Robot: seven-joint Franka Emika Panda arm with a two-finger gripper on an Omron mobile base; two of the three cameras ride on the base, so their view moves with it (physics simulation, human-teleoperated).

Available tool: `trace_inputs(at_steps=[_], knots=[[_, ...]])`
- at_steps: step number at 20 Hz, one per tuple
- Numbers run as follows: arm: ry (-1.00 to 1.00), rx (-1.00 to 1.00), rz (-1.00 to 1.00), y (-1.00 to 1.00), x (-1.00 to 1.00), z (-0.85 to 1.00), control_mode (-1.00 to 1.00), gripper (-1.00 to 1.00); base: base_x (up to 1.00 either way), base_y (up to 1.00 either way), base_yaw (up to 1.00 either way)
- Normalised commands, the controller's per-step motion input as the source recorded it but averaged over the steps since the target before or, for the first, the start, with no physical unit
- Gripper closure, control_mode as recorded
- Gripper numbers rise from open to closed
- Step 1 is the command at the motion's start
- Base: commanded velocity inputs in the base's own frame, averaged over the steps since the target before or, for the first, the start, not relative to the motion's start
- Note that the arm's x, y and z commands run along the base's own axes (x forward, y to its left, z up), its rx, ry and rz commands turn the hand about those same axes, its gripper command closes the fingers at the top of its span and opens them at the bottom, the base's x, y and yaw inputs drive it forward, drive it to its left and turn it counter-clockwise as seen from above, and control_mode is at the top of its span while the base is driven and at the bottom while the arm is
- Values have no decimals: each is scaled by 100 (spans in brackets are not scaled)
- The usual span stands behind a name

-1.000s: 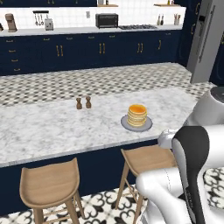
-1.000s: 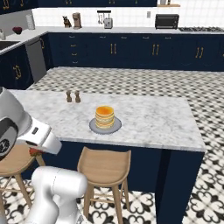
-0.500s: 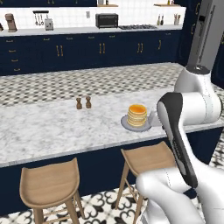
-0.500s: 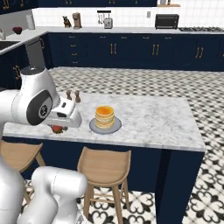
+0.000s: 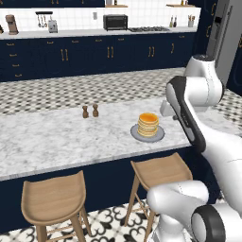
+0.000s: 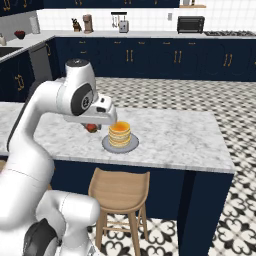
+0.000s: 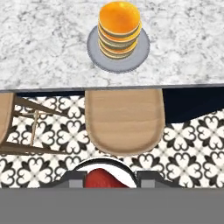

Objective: Take the strawberry from the fridge and place it on top of the pancake, located on the dining counter.

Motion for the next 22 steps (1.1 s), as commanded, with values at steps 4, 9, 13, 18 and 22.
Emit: trace_inputs(at_steps=[4, 9, 13, 18, 22], knots=[[0, 0, 1, 3, 100, 0, -100, 100, 0, 0, 0], [-4, 0, 3, 4, 100, -25, -100, 100, 0, 0, 0], [6, 0, 8, 12, 100, -29, -100, 100, 0, 0, 0], [7, 0, 3, -3, 100, -49, -100, 100, 0, 0, 0], [4, 0, 0, -12, 100, -52, -100, 100, 0, 0, 0]])
